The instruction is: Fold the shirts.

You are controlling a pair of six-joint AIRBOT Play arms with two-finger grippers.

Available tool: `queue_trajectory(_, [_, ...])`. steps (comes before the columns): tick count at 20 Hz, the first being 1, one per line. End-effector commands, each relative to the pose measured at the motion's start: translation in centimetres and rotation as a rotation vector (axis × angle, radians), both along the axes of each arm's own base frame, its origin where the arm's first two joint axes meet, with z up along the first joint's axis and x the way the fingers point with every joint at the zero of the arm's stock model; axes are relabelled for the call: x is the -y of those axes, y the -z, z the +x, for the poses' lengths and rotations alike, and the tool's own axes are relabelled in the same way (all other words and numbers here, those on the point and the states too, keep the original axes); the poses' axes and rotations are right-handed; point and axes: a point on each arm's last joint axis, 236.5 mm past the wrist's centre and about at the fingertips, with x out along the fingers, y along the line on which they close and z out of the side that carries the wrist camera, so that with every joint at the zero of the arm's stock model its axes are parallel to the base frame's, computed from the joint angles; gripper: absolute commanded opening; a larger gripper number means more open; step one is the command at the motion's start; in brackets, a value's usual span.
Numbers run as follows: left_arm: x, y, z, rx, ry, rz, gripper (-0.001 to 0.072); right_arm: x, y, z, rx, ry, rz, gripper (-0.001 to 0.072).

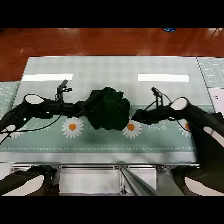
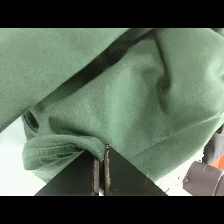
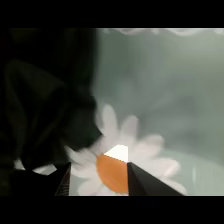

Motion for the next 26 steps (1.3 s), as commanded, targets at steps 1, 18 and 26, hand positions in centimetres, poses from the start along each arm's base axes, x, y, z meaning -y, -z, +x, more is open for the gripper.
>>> queue_trajectory(1, [0.1, -0.1, -0.1, -0.004, 0.005, -0.005, 0.002, -3.2, 1.2, 1.1, -0.014, -0.038, 0.019, 0.0406])
queue_trajectory(18, [-10.8, -31.2, 10.2, 0.709, -0.349, -0.206, 0.002, 8.1, -34.8, 12.9, 0.807, 0.001, -0.095, 0.0017])
queue_trajectory(26, [-14.6, -52.3, -1.9, 1.306, -0.425, 0.14, 0.002, 16.3, -57.4, -2.5, 1.388, 0.201, -0.424, 0.0017])
